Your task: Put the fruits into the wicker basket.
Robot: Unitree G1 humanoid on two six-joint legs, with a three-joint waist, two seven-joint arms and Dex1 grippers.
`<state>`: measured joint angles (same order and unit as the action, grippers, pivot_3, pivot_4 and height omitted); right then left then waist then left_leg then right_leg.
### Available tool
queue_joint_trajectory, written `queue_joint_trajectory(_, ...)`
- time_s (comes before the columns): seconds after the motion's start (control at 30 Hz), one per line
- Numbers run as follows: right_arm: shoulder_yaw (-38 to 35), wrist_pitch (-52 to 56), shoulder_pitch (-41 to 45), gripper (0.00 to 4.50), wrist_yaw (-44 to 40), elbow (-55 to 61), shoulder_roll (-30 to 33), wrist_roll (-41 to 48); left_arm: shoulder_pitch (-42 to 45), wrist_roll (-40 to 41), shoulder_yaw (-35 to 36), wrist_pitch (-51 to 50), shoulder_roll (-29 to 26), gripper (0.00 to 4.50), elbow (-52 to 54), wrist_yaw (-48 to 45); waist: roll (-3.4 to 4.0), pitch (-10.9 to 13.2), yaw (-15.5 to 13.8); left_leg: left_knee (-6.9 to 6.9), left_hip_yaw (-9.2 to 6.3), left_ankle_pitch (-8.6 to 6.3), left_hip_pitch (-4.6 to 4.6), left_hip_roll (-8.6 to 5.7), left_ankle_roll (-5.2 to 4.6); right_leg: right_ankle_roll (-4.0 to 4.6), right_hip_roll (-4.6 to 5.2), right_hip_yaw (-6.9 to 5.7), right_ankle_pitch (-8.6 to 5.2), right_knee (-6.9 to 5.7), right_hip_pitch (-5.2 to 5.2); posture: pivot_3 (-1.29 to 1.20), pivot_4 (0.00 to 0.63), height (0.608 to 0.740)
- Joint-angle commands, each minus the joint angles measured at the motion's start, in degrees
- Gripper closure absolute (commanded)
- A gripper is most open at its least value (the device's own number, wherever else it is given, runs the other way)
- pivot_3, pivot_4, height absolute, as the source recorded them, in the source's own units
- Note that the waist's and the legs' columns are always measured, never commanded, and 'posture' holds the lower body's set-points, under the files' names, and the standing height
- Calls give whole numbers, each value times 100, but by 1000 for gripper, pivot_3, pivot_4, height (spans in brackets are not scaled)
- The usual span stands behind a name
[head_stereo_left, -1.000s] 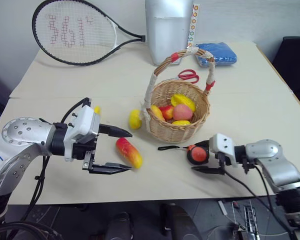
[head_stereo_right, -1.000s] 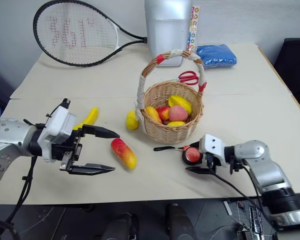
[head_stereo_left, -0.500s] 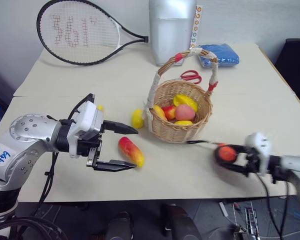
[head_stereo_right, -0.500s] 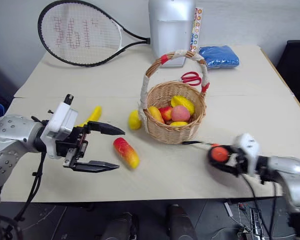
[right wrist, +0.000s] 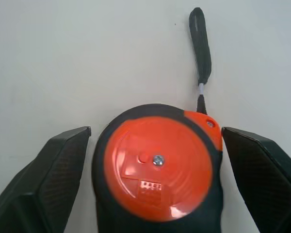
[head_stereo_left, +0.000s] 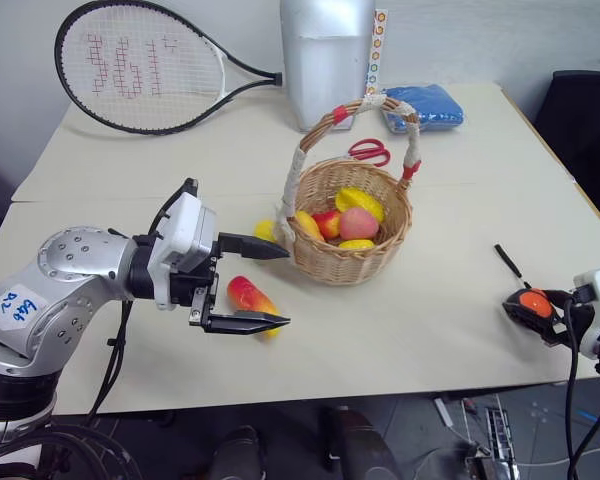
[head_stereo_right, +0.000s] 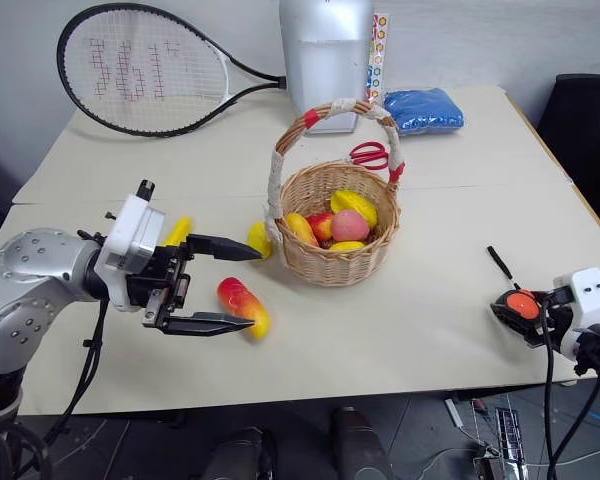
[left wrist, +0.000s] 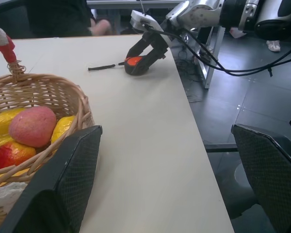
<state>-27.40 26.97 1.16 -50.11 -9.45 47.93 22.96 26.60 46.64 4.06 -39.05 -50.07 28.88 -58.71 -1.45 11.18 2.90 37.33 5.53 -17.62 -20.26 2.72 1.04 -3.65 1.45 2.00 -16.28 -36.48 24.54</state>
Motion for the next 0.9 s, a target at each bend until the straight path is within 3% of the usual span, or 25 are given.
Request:
queue_joint_trajectory(0.03,-310,491,284,42,-408,894,429,712,-168,-91,527,-2,-149,0,-10,282,3,2,34,0,1,0,0,1,0,-1,0,1,0,-1,0,0,150,740)
queue_joint_trajectory(0.2,16,1610,857,42,-1325,2831,1072,2378,-1339,-813,1571,-155,-767,0,-231,716,6,4,98,-18,-14,-4,7,8,15,3,-7,23,-3,-10,1,0,150,740)
queue_joint_trajectory(0.33,339,1860,1458,42,-1400,3391,1191,2946,-2225,-1378,2288,-307,-1157,0,-564,934,-28,8,44,-19,-38,-12,9,33,35,23,-27,1,-14,-5,15,0,150,740)
queue_joint_trajectory(0.5,872,2041,2281,42,-1373,3840,1192,3396,-2990,-1476,3294,-383,-1152,0,-772,692,-44,9,-4,-8,-19,-34,-20,30,-3,20,19,-1,-12,6,46,0,150,740)
queue_joint_trajectory(0.63,1081,2173,2698,42,-1286,3938,1116,3730,-2562,-1632,2930,-253,-1086,0,-1388,954,-45,8,-86,-5,-14,-42,-37,17,-20,14,40,-5,-9,22,57,0,150,740)
queue_joint_trajectory(0.73,1211,2155,2858,42,-1214,3941,1080,3730,-1997,-1811,2237,-76,-1054,0,-1726,978,-48,6,-138,-8,-15,-42,-42,17,-20,13,39,-6,-8,25,62,0,150,740)
queue_joint_trajectory(0.9,1345,2077,2948,42,-1103,3966,975,3661,-153,-2629,775,-75,-527,0,-3242,1598,-51,3,-148,10,-20,-40,-92,14,-24,-1,36,-10,4,19,96,0,150,740)
